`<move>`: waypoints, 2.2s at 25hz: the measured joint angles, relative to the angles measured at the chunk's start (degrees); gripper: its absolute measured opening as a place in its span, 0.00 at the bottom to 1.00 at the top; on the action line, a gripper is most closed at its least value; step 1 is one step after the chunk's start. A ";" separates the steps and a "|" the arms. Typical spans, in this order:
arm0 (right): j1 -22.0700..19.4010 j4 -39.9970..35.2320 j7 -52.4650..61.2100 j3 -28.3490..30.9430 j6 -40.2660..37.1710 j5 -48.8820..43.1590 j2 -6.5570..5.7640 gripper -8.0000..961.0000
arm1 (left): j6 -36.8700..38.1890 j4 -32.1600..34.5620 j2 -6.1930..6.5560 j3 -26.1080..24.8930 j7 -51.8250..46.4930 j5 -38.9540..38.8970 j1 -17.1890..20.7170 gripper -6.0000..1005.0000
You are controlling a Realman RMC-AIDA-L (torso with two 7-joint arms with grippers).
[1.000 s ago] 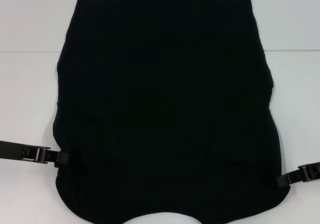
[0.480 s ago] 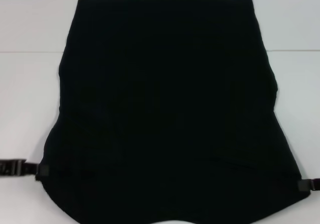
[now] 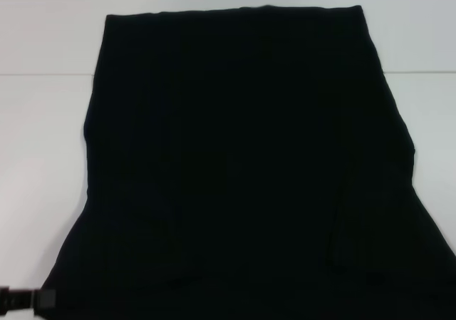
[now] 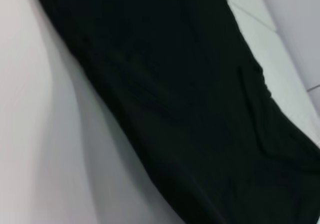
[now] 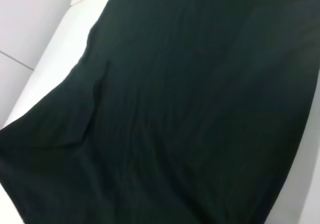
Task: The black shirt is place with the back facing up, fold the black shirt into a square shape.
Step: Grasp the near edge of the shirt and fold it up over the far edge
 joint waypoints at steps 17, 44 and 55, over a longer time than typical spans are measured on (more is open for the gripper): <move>0.13 0.73 -6.98 5.83 -3.26 0.32 1.34 0.06 | -0.55 -2.77 0.85 -3.09 2.56 -1.91 -1.56 0.06; 27.96 13.84 -4.84 2.19 54.63 10.33 3.74 0.06 | -62.35 -35.22 6.82 -2.89 9.19 -12.51 -27.61 0.06; 31.56 17.73 -5.59 0.82 65.55 10.50 4.25 0.05 | -71.53 -38.83 6.06 -2.84 14.20 -13.94 -29.17 0.12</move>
